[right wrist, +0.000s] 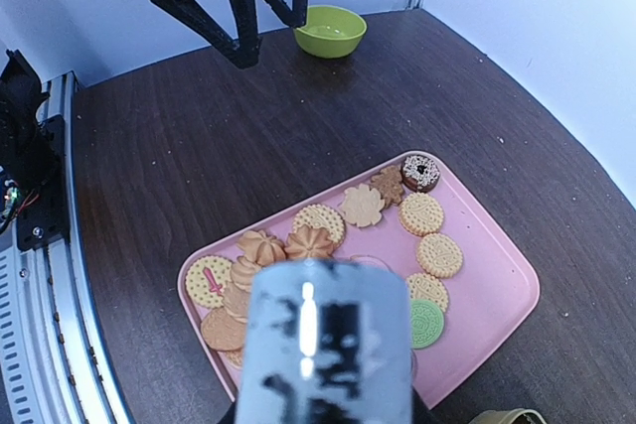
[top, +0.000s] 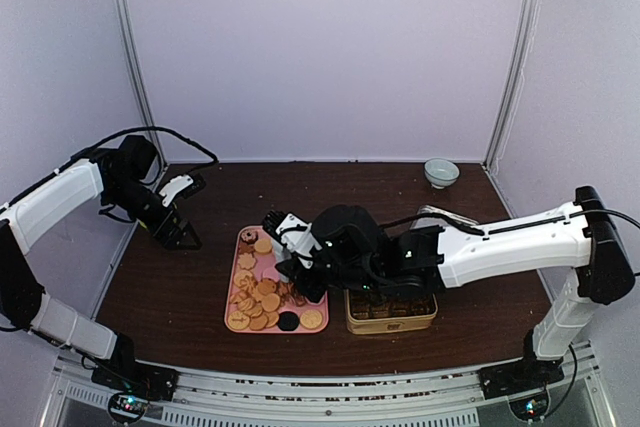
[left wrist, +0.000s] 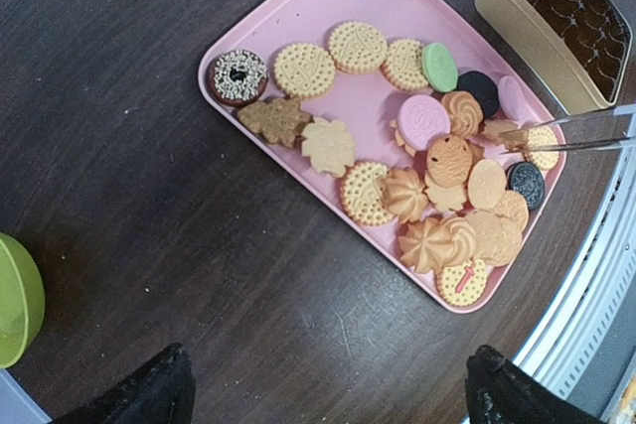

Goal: Pack the cookies
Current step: Pick up the fake cookies from the plate, then place the fake cookies in the empty pocket of the box.

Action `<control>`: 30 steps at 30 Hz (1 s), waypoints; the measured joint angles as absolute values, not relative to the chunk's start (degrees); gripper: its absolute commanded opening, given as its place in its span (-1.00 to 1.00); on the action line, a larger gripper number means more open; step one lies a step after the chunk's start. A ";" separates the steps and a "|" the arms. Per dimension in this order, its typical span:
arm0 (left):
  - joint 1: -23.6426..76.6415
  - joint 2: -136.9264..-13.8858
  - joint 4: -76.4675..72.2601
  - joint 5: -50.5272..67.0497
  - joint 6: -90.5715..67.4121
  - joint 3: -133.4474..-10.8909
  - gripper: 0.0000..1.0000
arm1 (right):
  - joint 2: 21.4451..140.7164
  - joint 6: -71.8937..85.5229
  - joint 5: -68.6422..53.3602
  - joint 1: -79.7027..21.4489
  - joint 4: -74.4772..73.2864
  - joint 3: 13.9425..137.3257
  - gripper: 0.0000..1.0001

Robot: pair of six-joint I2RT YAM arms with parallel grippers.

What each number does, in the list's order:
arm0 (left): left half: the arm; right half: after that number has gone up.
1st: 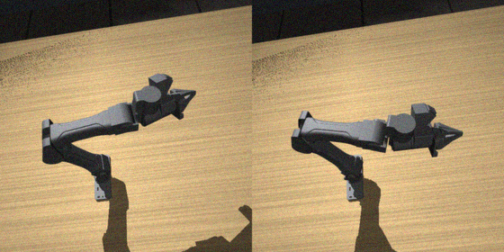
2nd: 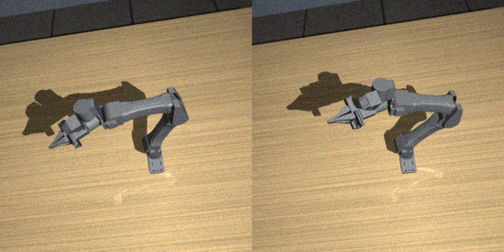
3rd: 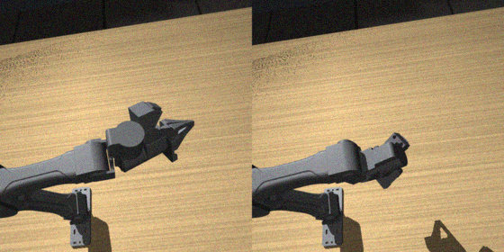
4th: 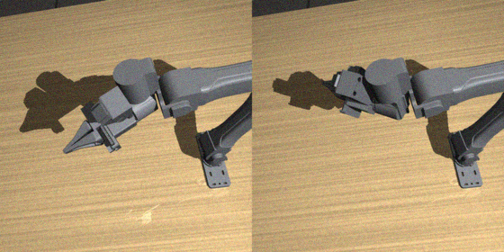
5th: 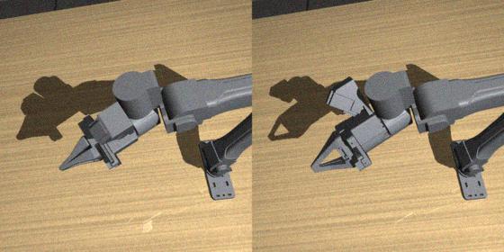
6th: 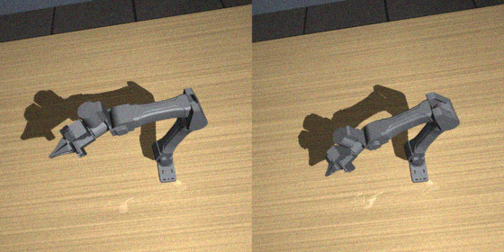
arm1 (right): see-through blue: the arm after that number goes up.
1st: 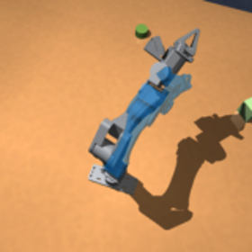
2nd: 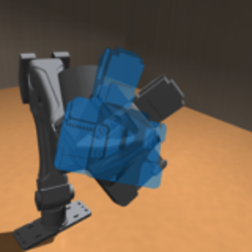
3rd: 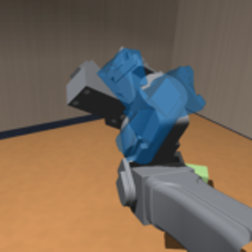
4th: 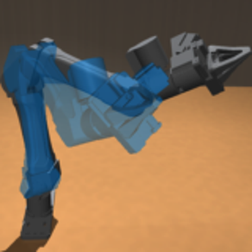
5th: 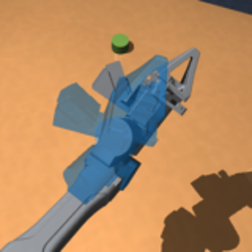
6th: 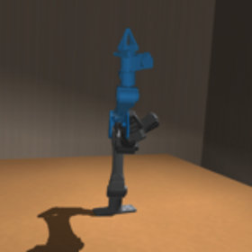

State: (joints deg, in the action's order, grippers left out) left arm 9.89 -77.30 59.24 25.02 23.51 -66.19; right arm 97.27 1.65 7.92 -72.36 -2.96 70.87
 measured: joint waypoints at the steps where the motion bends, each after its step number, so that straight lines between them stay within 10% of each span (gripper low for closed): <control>1: 9.89 -77.30 59.37 25.10 23.51 -66.22 0.96 | 97.10 1.72 7.94 -72.34 -3.03 70.87 -1.00; 30: 9.87 -77.30 60.14 25.80 23.51 -66.37 0.96 | 75.61 7.53 0.40 -57.49 -2.37 62.13 -1.00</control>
State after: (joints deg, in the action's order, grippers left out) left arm 9.87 -77.30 60.14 25.80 23.51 -66.37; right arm 75.61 7.53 0.40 -57.49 -2.37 62.13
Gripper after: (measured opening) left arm 0.978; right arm 0.239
